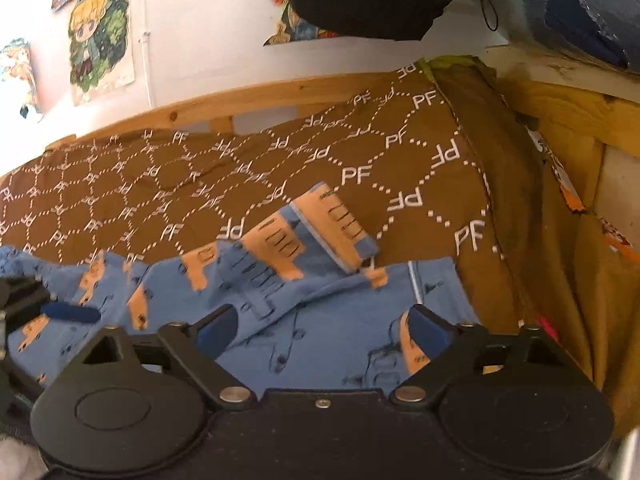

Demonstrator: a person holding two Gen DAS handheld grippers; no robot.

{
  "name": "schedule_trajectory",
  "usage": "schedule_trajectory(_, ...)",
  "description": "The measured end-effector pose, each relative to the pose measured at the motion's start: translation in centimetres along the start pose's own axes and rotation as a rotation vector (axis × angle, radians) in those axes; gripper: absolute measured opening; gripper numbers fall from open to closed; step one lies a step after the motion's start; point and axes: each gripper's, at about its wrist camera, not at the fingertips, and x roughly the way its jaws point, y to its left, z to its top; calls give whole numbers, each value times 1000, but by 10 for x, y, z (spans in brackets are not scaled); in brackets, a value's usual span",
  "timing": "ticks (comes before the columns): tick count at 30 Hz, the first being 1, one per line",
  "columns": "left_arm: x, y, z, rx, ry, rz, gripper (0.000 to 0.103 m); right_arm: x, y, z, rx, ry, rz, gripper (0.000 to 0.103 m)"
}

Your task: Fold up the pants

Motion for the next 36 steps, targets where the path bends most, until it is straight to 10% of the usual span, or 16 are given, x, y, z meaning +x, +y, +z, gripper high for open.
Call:
schedule_trajectory(10, 13, -5, -2, 52, 39, -86, 55, 51, -28, 17, -90, -8, -13, 55)
schedule_trajectory(21, 16, 10, 5, -53, 94, -88, 35, 80, -40, 30, -53, 0, 51, 55)
schedule_trajectory(27, 15, 4, 3, -33, 92, -88, 5, 84, -42, 29, -31, -5, 72, 12)
schedule_trajectory(36, 5, 15, 6, -95, 39, -125, 1, 38, -52, 51, 82, -102, 116, 7)
